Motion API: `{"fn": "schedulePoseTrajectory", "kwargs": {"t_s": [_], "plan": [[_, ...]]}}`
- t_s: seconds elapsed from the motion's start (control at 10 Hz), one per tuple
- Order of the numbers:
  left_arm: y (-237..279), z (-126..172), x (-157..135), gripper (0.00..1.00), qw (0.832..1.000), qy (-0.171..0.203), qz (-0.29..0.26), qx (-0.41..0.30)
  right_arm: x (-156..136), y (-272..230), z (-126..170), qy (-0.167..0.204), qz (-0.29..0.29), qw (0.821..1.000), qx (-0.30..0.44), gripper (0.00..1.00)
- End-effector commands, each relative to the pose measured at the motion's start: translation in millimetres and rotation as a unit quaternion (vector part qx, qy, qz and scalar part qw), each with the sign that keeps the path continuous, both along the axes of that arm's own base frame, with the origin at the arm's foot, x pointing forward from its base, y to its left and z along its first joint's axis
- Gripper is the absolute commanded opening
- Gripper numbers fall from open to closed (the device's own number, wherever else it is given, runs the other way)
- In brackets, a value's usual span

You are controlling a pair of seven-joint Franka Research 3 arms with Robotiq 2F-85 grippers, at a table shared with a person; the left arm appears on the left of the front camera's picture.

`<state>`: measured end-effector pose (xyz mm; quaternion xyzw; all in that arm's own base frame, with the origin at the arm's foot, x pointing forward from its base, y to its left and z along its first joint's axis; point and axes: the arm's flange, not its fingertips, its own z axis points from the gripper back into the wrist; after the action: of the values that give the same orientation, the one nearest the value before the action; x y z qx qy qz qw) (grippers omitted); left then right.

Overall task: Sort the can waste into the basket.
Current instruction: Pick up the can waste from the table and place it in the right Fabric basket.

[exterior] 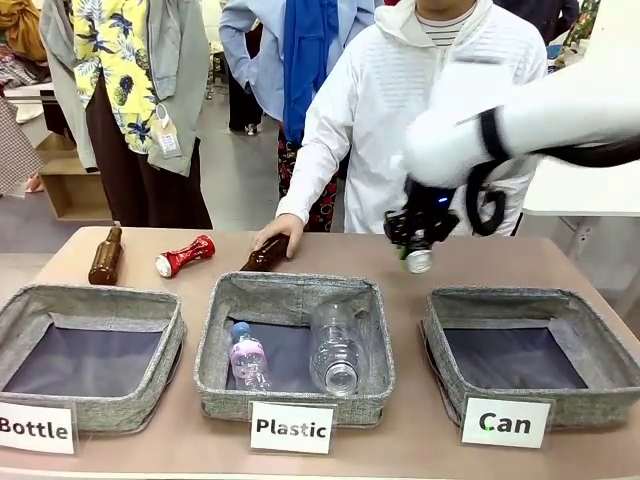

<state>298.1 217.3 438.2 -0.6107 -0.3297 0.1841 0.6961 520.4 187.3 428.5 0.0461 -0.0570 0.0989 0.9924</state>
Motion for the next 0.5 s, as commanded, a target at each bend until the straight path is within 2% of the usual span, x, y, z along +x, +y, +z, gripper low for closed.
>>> {"fn": "schedulePoseTrajectory", "kwargs": {"t_s": [0.0,0.1,0.3,0.4], "plan": [[-0.7,-0.3,-0.5,1.0,1.0,-0.012,-0.001,0.002,-78.8,-47.4,38.9,0.003,0.097,0.995,0.02,0.0],[-0.7,-0.3,-0.5,1.0,1.0,-0.012,-0.001,0.002,-109.7,-58.7,47.7,-0.002,0.17,0.985,0.0,0.0],[-0.7,-0.3,-0.5,1.0,1.0,-0.012,-0.001,0.002,-140.7,-82.1,42.4,0.046,0.288,0.953,-0.079,0.0],[-0.7,-0.3,-0.5,1.0,1.0,-0.012,-0.001,0.002,-153.4,-96.6,39.3,0.039,0.352,0.932,-0.072,0.0]]}}
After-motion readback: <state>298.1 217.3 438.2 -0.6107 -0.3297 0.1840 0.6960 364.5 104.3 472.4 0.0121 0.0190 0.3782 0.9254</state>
